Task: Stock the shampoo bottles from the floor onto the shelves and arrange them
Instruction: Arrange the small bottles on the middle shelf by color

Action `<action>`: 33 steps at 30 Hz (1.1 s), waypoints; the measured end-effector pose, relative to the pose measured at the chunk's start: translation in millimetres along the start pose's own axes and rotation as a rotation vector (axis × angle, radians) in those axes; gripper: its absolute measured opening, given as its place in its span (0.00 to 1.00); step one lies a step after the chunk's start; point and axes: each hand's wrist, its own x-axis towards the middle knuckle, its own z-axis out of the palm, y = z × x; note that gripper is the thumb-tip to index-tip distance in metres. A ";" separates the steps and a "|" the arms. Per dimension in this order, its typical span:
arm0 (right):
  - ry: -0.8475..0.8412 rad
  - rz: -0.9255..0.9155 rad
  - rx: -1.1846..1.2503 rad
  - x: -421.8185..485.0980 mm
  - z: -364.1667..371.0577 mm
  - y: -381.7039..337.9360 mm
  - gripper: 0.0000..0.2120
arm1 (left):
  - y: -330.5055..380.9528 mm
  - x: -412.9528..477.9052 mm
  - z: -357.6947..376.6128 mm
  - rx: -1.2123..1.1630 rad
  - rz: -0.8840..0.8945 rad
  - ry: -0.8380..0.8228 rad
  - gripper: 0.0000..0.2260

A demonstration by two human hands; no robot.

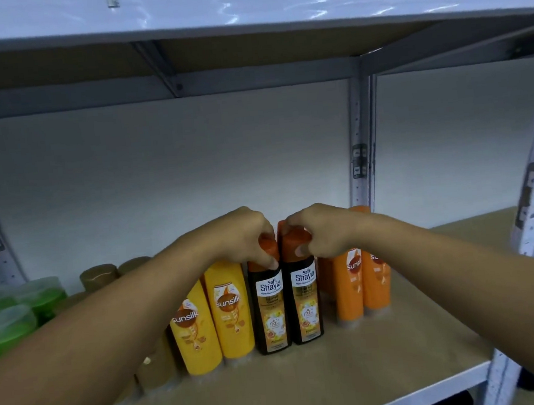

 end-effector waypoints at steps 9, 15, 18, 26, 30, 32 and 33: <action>0.064 -0.007 -0.015 -16.3 -0.1 -1.4 0.27 | 2.0 -3.3 -4.3 -0.011 -0.003 -0.001 0.17; 0.117 0.002 -0.131 -63.9 -27.2 18.2 0.25 | 22.2 -6.6 -24.4 0.044 0.057 0.091 0.23; 0.107 0.065 -0.187 -85.4 -39.7 35.1 0.24 | 42.5 1.9 -34.5 0.066 0.110 0.120 0.23; 0.077 0.212 -0.192 -104.2 -39.8 76.7 0.25 | 90.4 48.7 -34.4 0.134 0.181 0.102 0.23; 0.064 0.267 -0.105 -91.1 -25.0 93.2 0.28 | 104.0 76.7 -14.1 0.160 0.151 0.058 0.25; 0.062 0.305 -0.050 -81.9 -18.7 100.1 0.29 | 108.7 88.0 -5.6 0.161 0.138 0.037 0.25; 0.056 0.322 -0.019 -77.7 -15.8 103.5 0.30 | 110.5 93.7 -1.6 0.167 0.129 0.027 0.24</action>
